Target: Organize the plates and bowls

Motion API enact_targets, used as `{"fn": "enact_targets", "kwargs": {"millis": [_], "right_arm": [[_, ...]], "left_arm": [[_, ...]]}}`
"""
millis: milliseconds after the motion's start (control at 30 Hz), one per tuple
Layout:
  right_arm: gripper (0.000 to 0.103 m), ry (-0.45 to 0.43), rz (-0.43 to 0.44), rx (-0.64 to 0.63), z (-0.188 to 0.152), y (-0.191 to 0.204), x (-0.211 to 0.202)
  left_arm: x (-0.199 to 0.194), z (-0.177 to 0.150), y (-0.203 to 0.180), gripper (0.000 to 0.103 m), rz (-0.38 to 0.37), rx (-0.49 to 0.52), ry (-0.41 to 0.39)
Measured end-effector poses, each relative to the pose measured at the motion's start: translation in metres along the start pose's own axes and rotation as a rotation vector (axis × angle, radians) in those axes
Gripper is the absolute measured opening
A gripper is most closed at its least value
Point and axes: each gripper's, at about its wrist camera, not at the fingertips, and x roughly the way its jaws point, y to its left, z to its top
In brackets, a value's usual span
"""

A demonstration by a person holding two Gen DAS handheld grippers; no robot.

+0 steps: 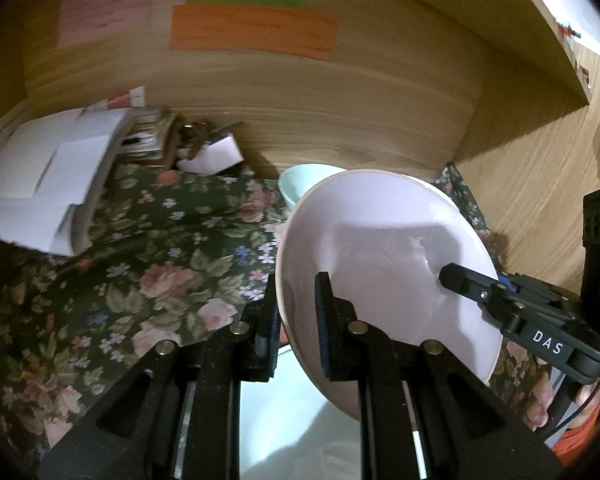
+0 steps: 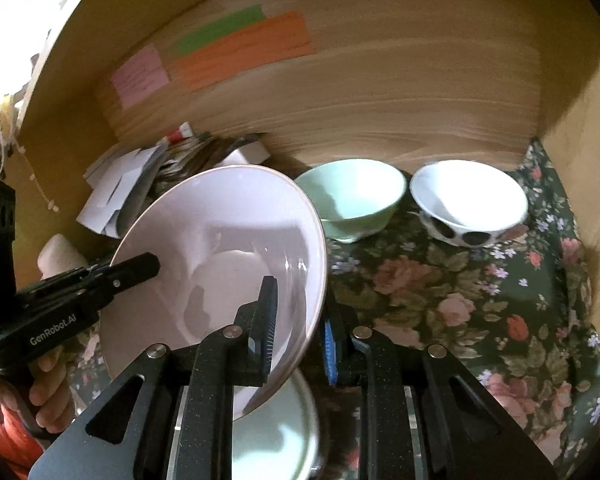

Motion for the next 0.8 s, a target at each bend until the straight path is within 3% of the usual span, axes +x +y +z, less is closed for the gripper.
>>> {"fn": "enact_targets", "kwargs": {"millis": [800], "right_arm": [[0.018,0.061,0.137,-0.127,-0.012,0.101,0.036]], "left_arm": [[-0.065,-0.048,0.096,0.015,0.131,-0.138,-0.071]]}}
